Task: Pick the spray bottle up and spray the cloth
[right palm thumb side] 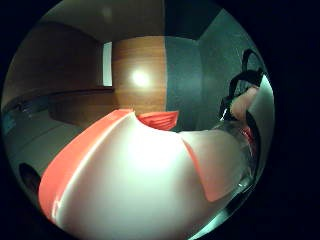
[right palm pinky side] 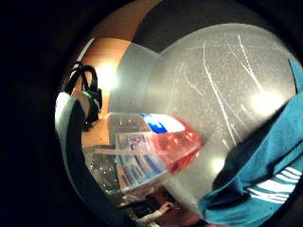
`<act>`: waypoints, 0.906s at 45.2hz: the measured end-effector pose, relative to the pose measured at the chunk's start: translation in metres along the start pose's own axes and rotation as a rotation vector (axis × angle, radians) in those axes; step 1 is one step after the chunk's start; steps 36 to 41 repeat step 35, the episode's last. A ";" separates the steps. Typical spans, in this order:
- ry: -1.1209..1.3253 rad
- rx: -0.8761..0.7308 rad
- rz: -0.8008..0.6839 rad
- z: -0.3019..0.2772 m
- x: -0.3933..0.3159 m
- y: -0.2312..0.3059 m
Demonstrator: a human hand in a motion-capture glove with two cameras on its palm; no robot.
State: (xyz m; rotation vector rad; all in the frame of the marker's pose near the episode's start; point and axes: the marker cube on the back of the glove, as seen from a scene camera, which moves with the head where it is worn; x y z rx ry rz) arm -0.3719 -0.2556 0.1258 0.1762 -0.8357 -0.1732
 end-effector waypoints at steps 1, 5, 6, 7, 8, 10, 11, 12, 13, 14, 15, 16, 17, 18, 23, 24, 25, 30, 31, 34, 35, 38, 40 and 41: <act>0.012 -0.041 -0.002 0.001 0.002 0.004; 0.076 -0.141 -0.014 0.002 0.006 0.013; 0.092 -0.156 -0.018 0.001 0.006 0.014; 0.104 -0.178 -0.023 -0.003 0.005 0.017; 0.112 -0.205 -0.027 -0.010 0.003 0.021; 0.129 -0.248 -0.039 -0.038 0.002 0.033; 0.142 -0.257 -0.045 -0.053 0.002 0.037; 0.157 -0.261 -0.052 -0.064 0.003 0.041; 0.170 -0.264 -0.059 -0.068 0.003 0.044; 0.180 -0.268 -0.066 -0.068 0.003 0.046; 0.186 -0.269 -0.073 -0.068 0.003 0.048; 0.188 -0.267 -0.079 -0.072 0.003 0.051; 0.189 -0.260 -0.084 -0.079 0.002 0.053; 0.186 -0.252 -0.088 -0.088 0.001 0.056; 0.115 -0.234 -0.095 -0.071 -0.011 0.062; 0.097 -0.240 -0.094 -0.068 -0.013 0.064; 0.080 -0.249 -0.091 -0.070 -0.016 0.067; 0.049 -0.249 -0.080 -0.096 -0.018 0.079; 0.045 -0.233 -0.082 -0.097 -0.019 0.078; 0.022 -0.213 -0.090 -0.101 -0.023 0.081; 0.015 -0.215 -0.091 -0.103 -0.024 0.082; 0.015 -0.215 -0.091 -0.103 -0.024 0.082; 0.015 -0.215 -0.091 -0.103 -0.024 0.082; 0.015 -0.215 -0.091 -0.103 -0.024 0.082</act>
